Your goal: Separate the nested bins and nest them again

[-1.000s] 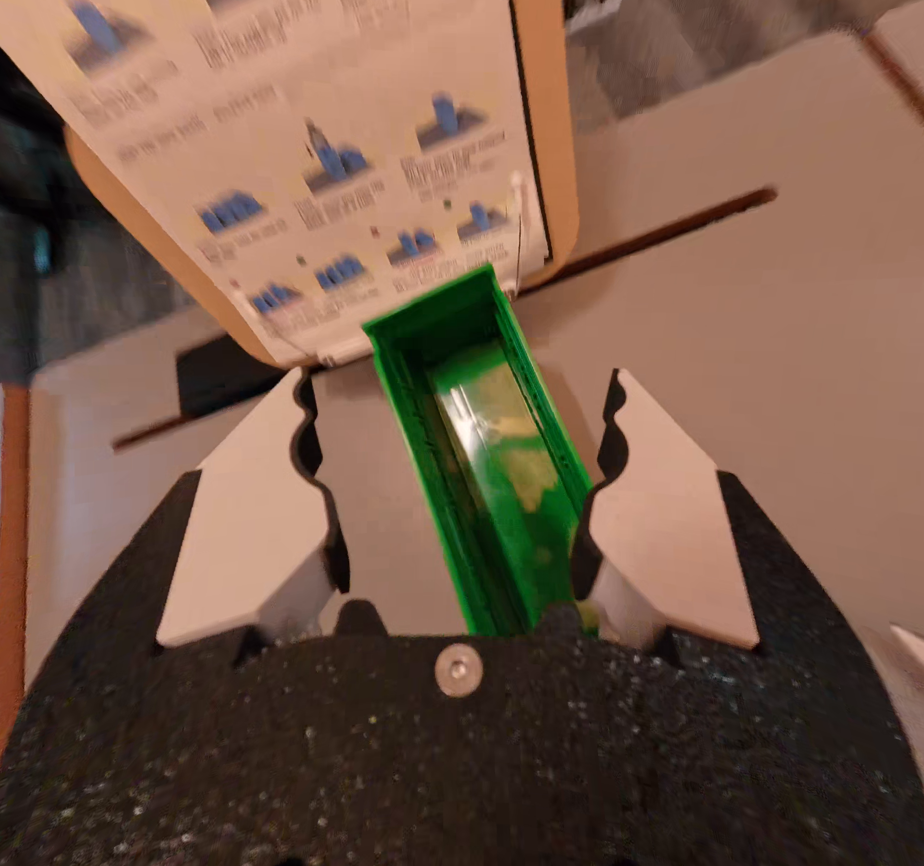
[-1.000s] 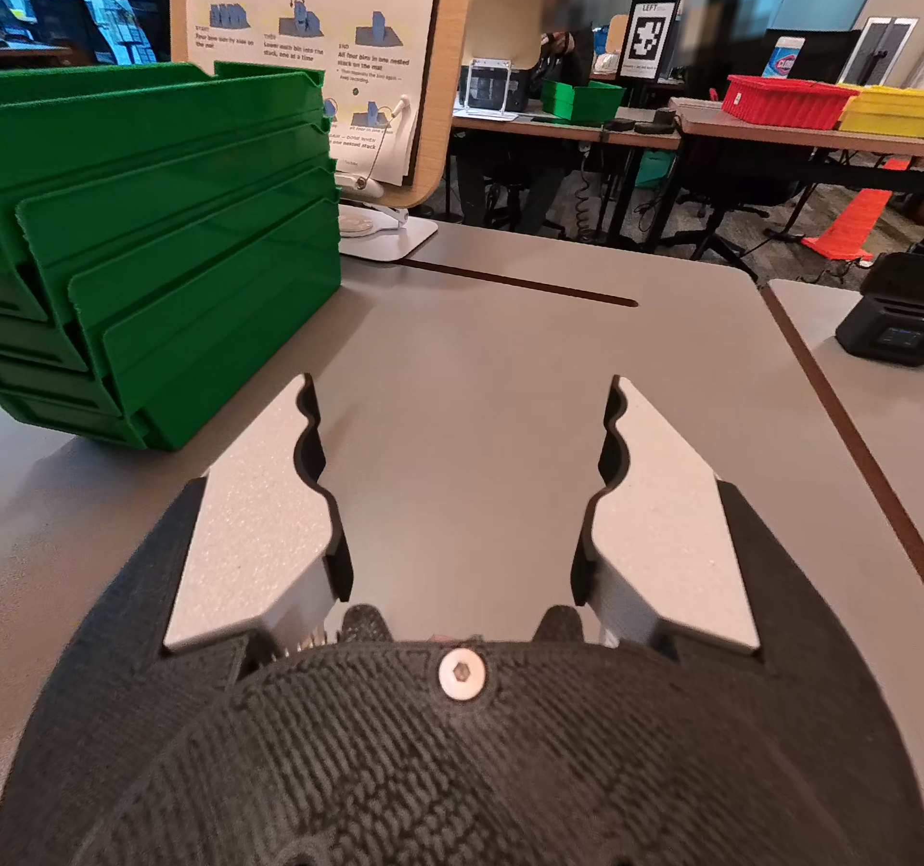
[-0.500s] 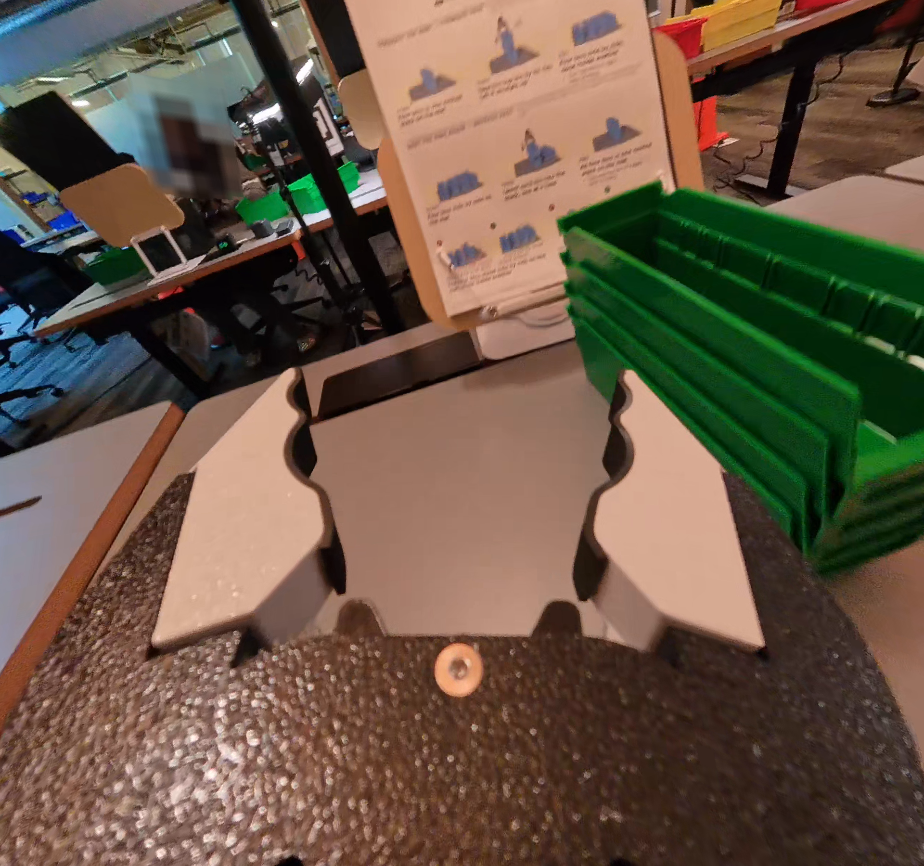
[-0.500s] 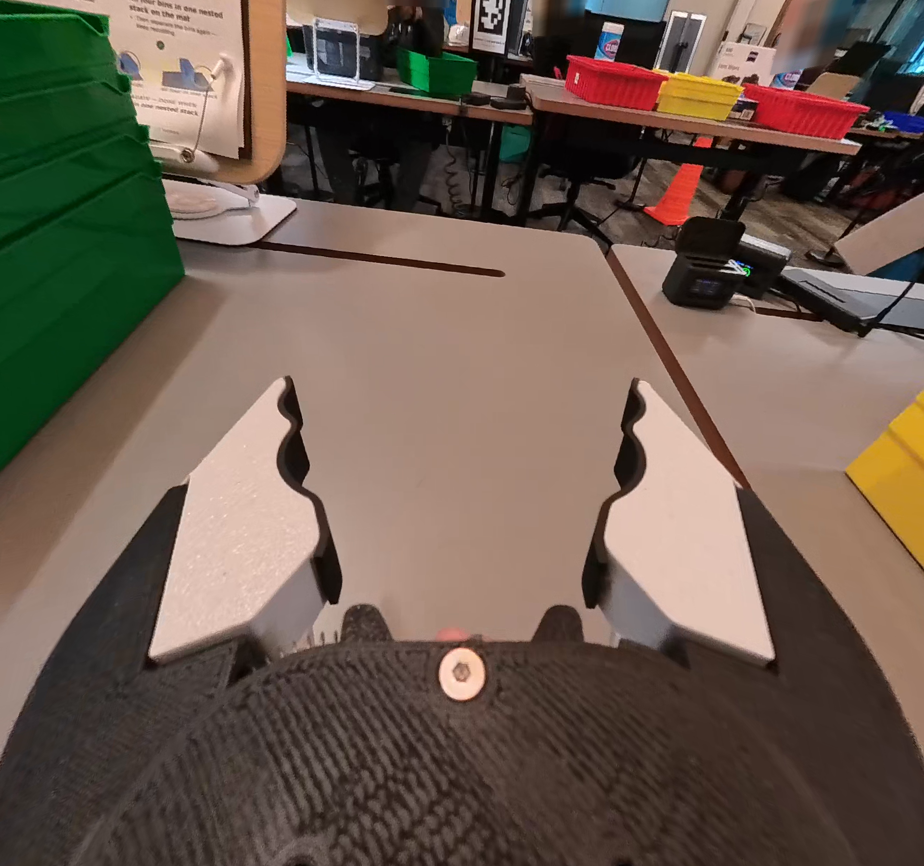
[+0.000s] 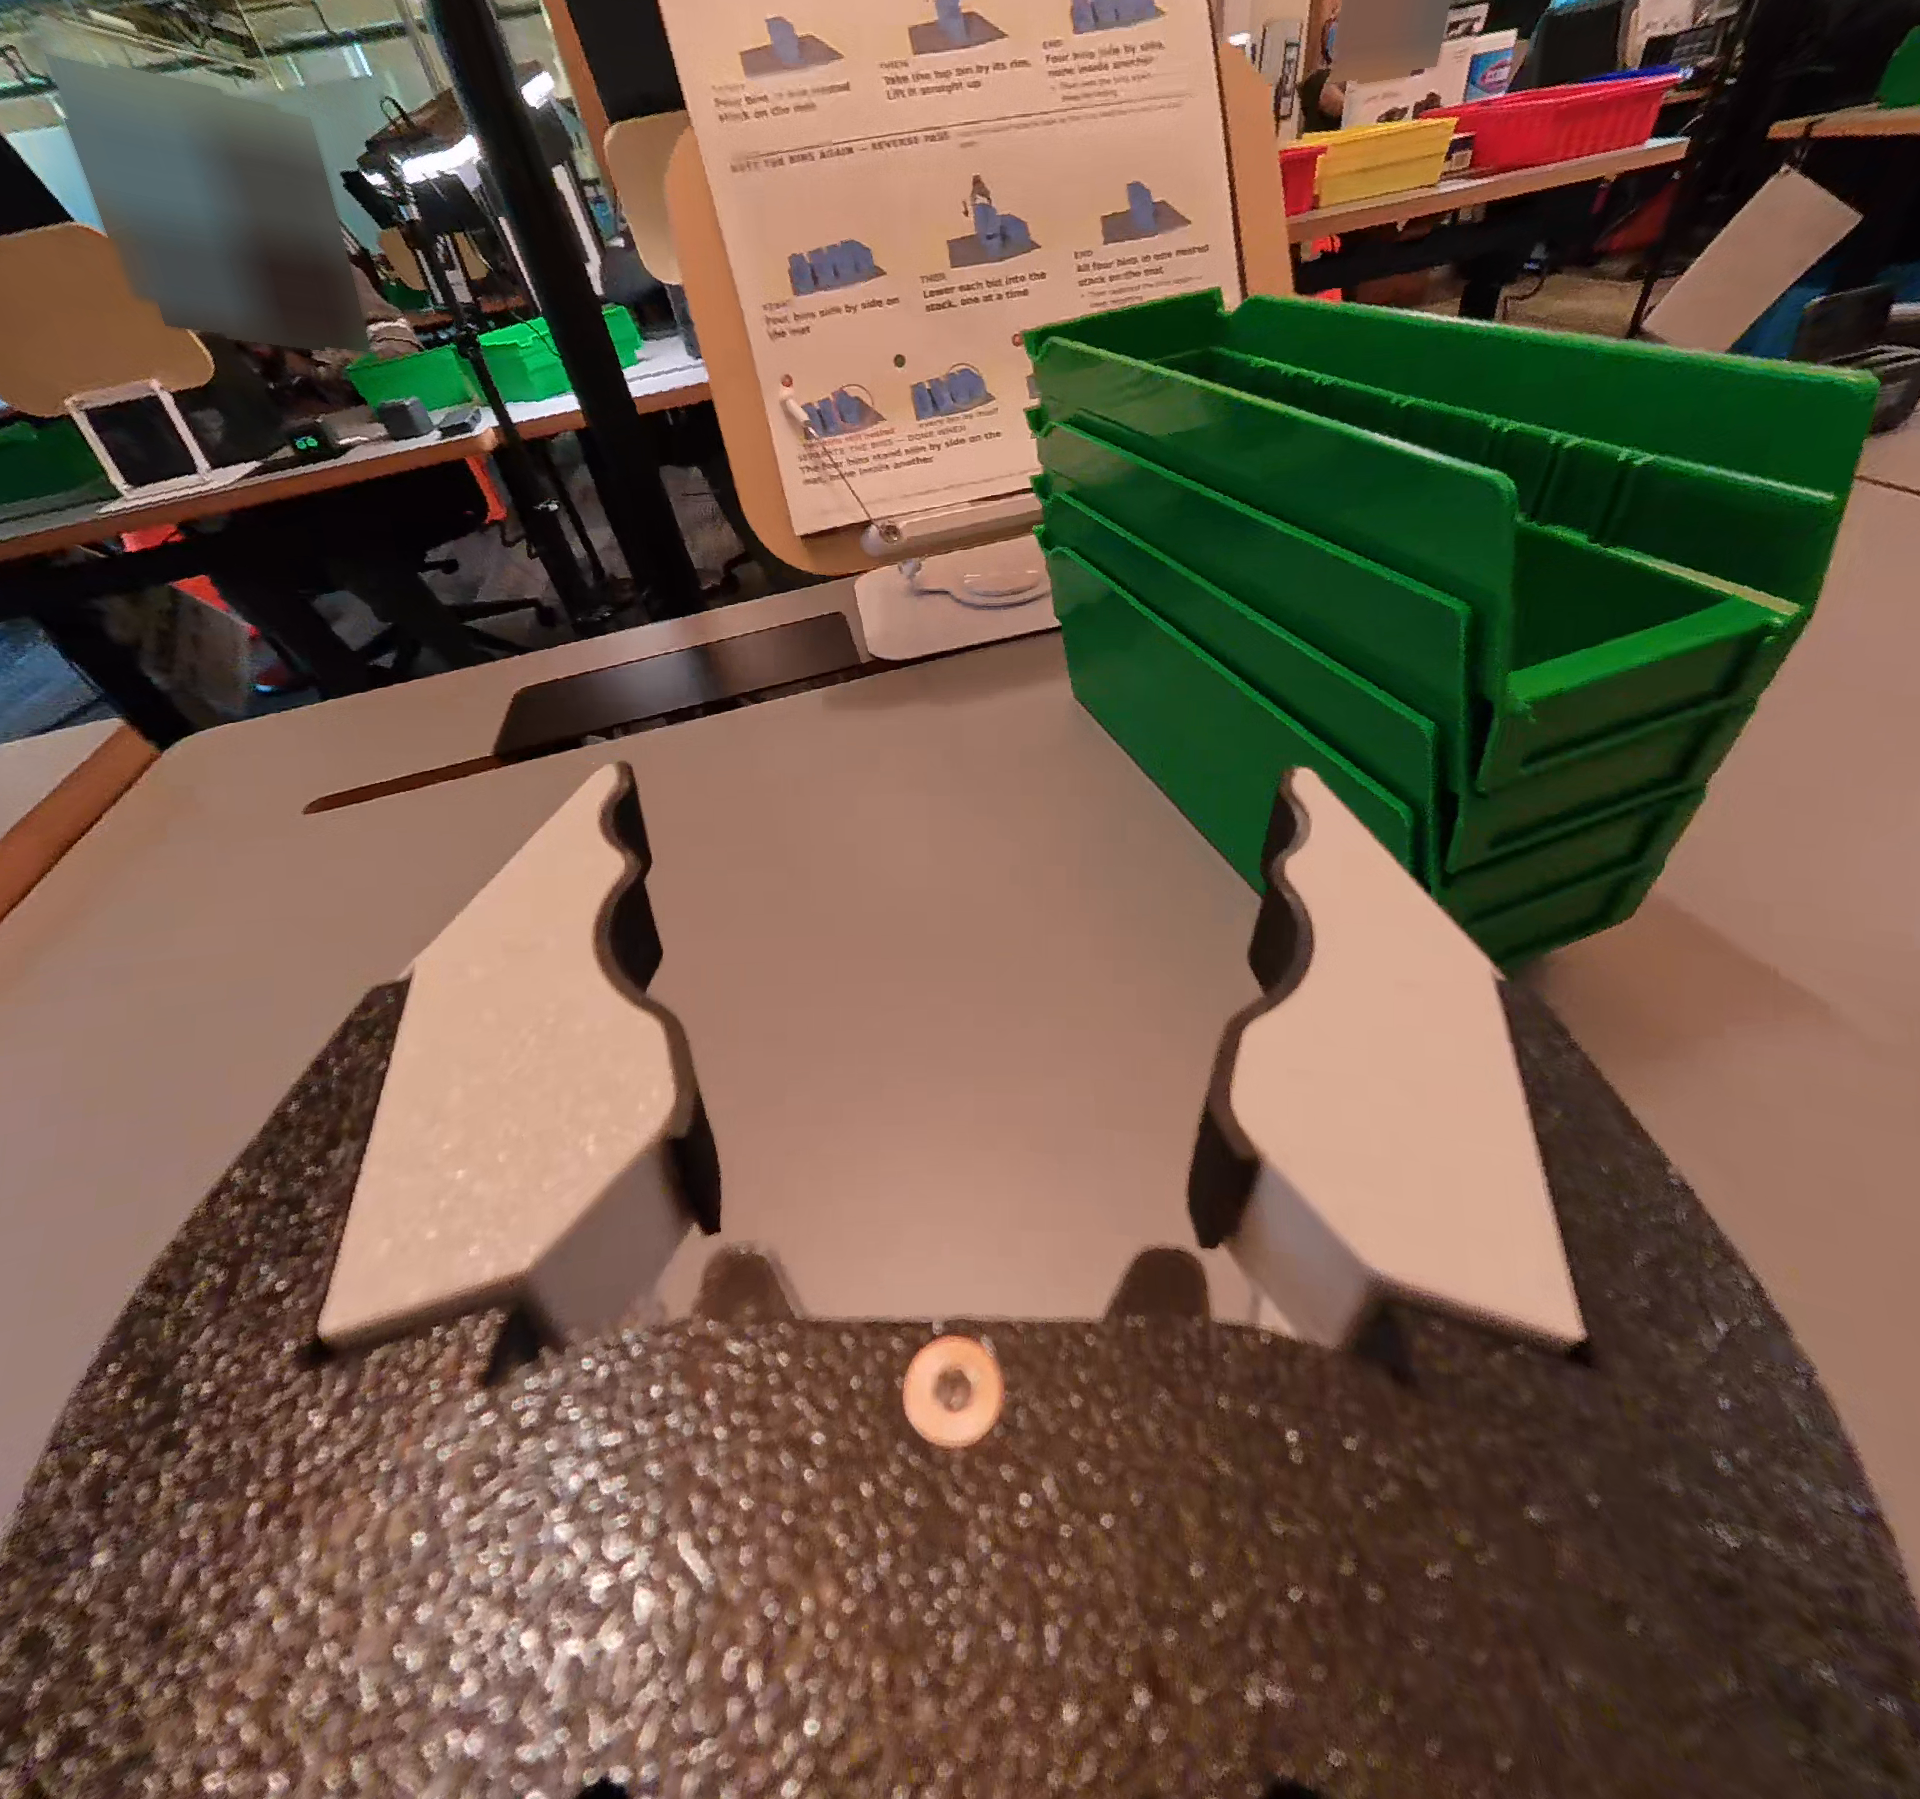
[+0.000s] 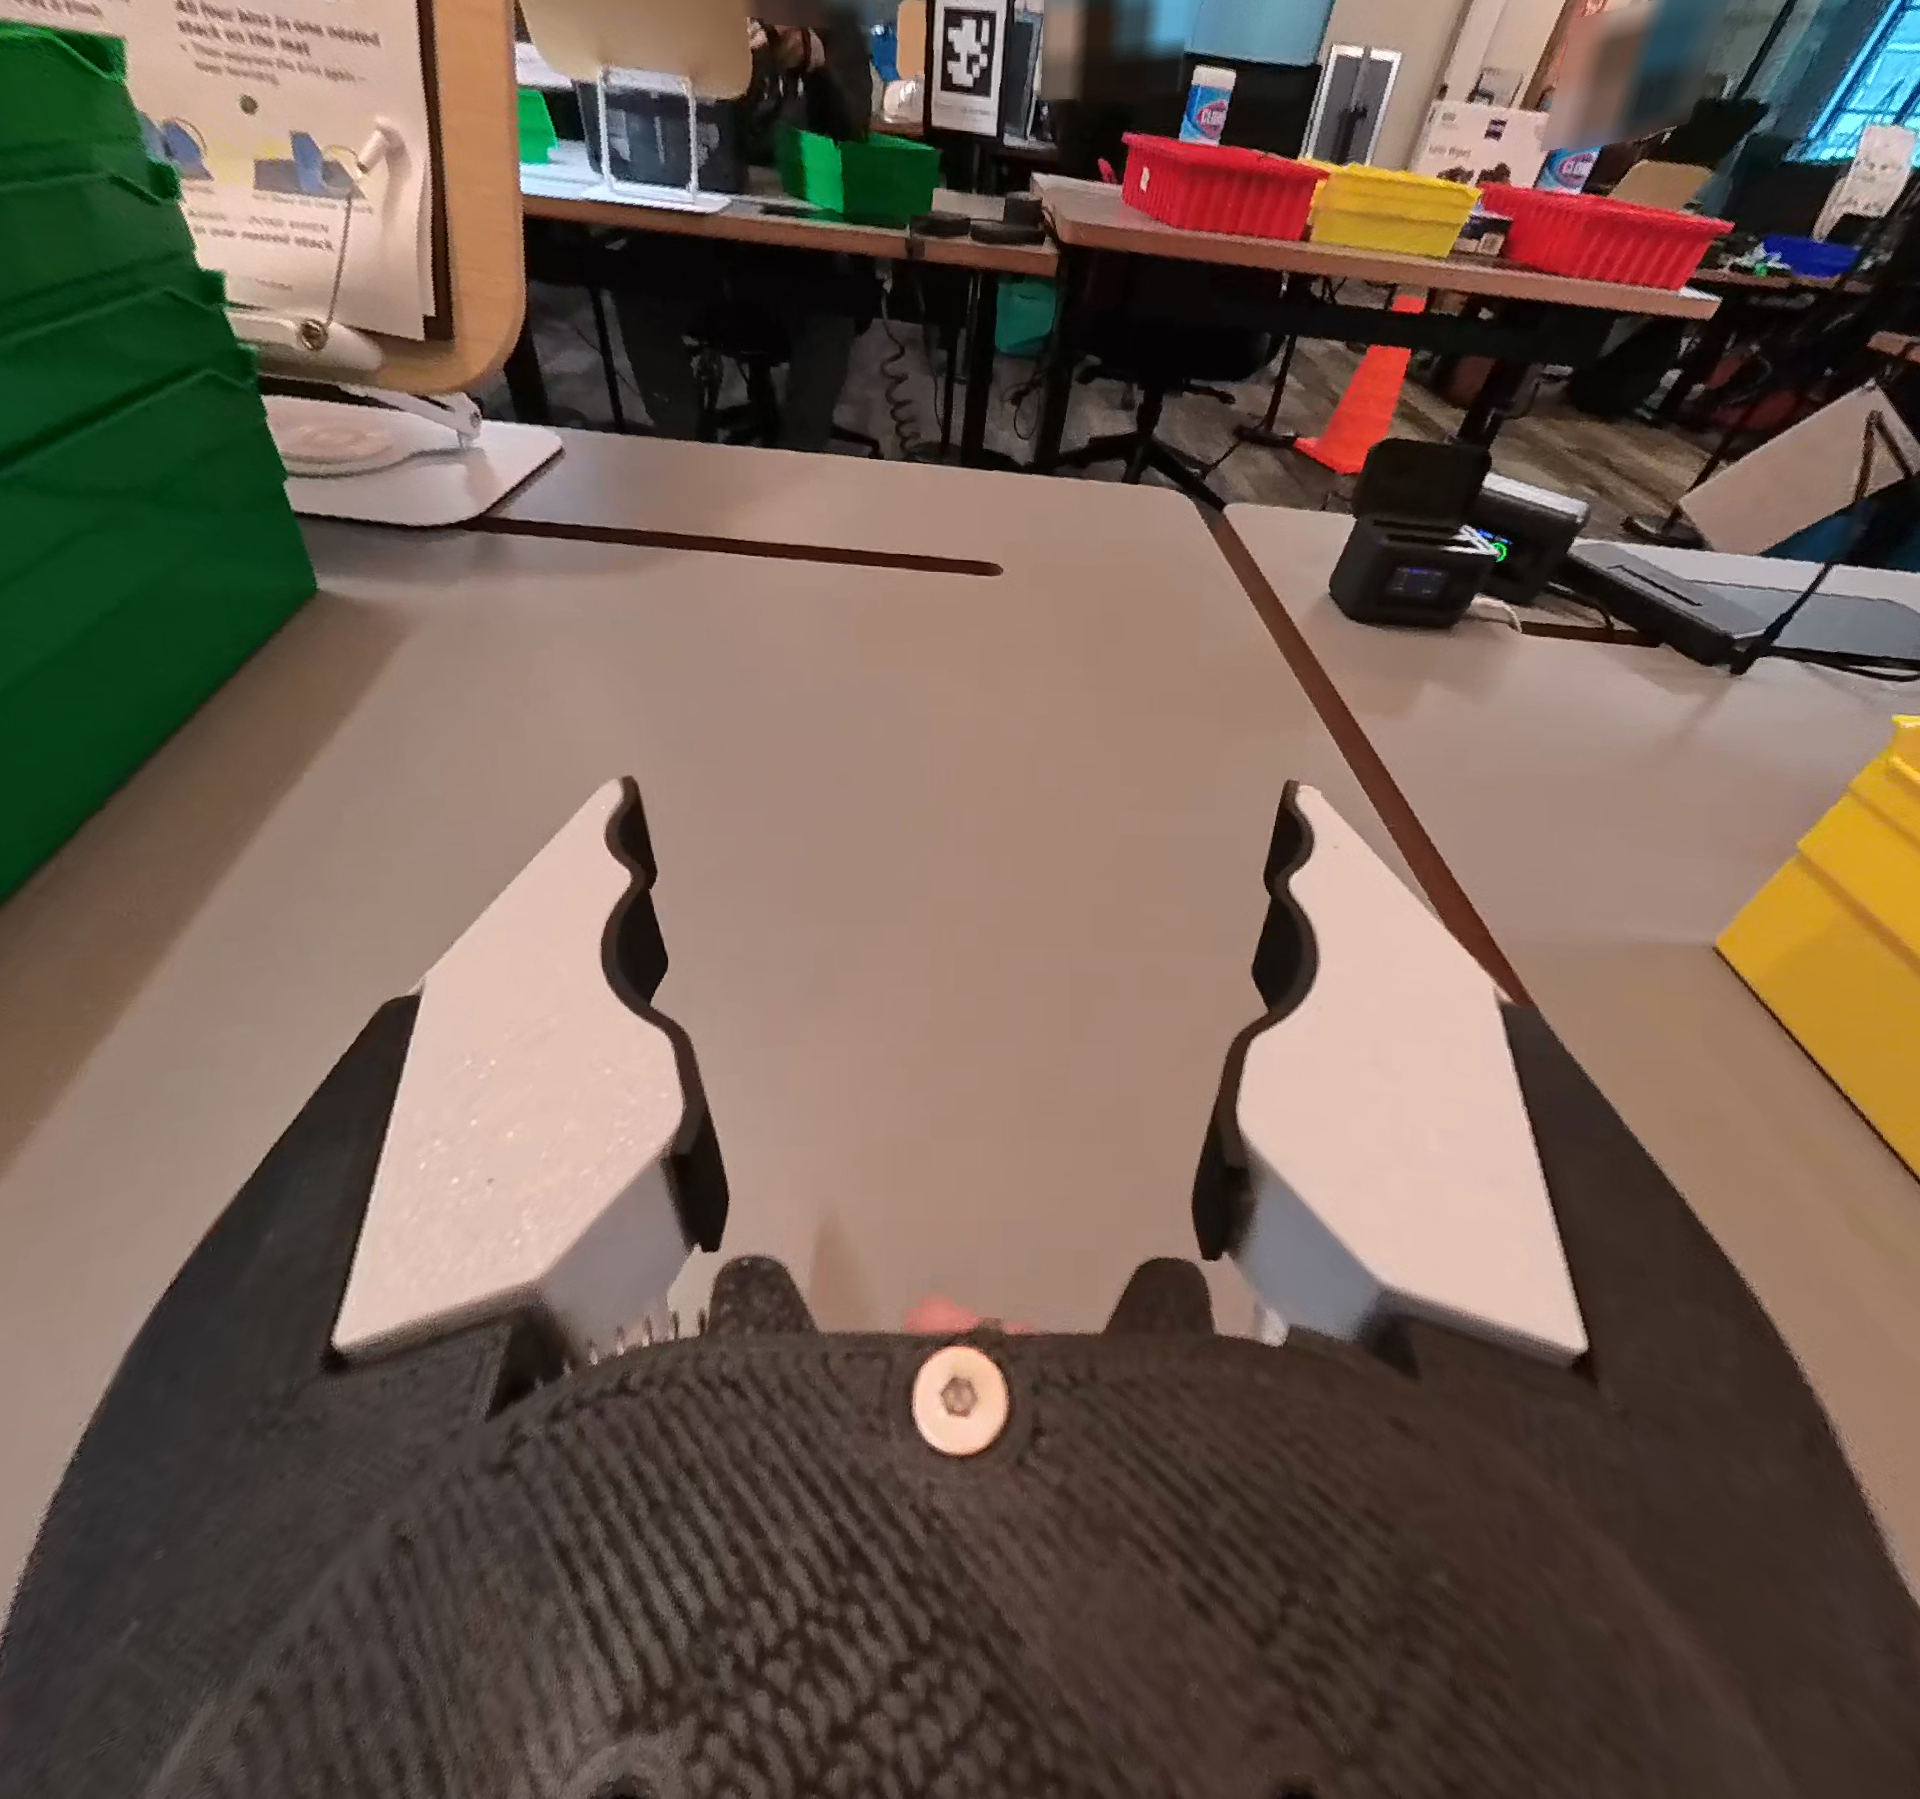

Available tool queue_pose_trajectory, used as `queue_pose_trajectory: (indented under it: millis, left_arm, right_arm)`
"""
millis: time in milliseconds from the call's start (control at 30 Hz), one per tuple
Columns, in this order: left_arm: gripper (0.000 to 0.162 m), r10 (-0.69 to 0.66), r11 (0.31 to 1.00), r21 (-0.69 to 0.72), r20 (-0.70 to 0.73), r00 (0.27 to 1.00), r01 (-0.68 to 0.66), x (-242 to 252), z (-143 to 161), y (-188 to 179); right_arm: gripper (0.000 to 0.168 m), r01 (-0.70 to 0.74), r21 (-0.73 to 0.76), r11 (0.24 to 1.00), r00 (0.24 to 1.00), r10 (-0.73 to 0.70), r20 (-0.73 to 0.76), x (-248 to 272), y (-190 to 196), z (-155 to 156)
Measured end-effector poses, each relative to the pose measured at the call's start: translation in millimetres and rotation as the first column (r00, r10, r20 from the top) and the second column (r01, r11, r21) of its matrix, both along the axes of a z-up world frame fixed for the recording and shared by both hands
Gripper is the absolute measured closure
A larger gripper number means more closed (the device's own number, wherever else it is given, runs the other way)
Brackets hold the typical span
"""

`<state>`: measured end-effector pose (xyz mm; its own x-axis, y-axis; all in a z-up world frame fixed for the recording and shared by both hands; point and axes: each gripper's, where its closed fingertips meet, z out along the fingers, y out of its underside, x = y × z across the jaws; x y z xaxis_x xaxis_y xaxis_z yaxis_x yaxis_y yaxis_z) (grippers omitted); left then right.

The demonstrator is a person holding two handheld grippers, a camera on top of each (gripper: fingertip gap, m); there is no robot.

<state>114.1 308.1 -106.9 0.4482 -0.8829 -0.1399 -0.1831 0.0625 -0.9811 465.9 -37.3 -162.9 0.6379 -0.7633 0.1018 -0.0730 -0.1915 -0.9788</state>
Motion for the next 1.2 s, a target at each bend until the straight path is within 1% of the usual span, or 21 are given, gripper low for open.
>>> queue_pose_trajectory:
  millis: [133, 267, 333, 433, 500, 567, 667, 767, 833, 967, 1033, 1200]
  left_arm:
    - [0.046, -0.006, 1.000, -0.011, -0.034, 0.999, 0.005, 18, -18, -1]
    - [0.047, -0.018, 0.998, -0.060, -0.018, 1.000, 0.016, 34, -34, -2]
    - [0.047, -0.042, 0.996, -0.079, -0.028, 0.999, 0.039, 40, -42, -6]
    - [0.048, -0.058, 0.994, -0.094, -0.050, 0.997, 0.053, 44, -51, -9]
    - [0.049, -0.070, 0.993, -0.096, -0.063, 0.996, 0.064, 44, -54, -11]
    - [0.050, -0.068, 0.994, -0.096, -0.076, 0.995, 0.061, 42, -56, -11]
    - [0.050, -0.073, 0.990, -0.122, -0.064, 0.995, 0.065, 38, -56, -11]
    - [0.050, -0.101, 0.983, -0.156, -0.037, 0.994, 0.095, 37, -54, -16]
    - [0.051, -0.106, 0.983, -0.154, -0.037, 0.994, 0.100, 35, -53, -17]
    - [0.050, -0.127, 0.981, -0.151, -0.044, 0.991, 0.119, 38, -51, -19]
    - [0.050, -0.139, 0.979, -0.157, -0.042, 0.989, 0.131, 40, -50, -21]
    - [0.051, -0.142, 0.979, -0.157, -0.047, 0.989, 0.133, 46, -54, -23]
  right_arm:
    - [0.049, -0.035, -0.007, 0.999, 0.999, 0.035, -0.016, -4, 9, -5]
    - [0.043, -0.047, -0.050, 0.998, 0.999, 0.047, -0.003, -10, 19, -7]
    - [0.042, -0.070, -0.035, 0.997, 0.997, 0.069, -0.016, -14, 26, -7]
    - [0.035, -0.094, 0.017, 0.995, 0.993, 0.095, -0.067, -18, 33, -10]
    - [0.036, -0.103, 0.020, 0.994, 0.991, 0.105, -0.084, -18, 35, -13]
    - [0.036, -0.107, 0.012, 0.994, 0.990, 0.107, -0.089, -17, 35, -16]
    - [0.041, -0.129, 0.011, 0.992, 0.987, 0.130, -0.098, -18, 37, -20]
    - [0.039, -0.139, 0.021, 0.990, 0.985, 0.140, -0.101, -19, 38, -20]
    - [0.033, -0.132, 0.027, 0.991, 0.986, 0.134, -0.101, -17, 37, -19]
    - [0.032, -0.140, 0.048, 0.989, 0.983, 0.144, -0.111, -18, 37, -20]
    - [0.033, -0.154, 0.048, 0.987, 0.983, 0.158, -0.093, -19, 38, -20]
    - [0.028, -0.128, 0.022, 0.991, 0.987, 0.130, -0.090, -14, 33, -23]
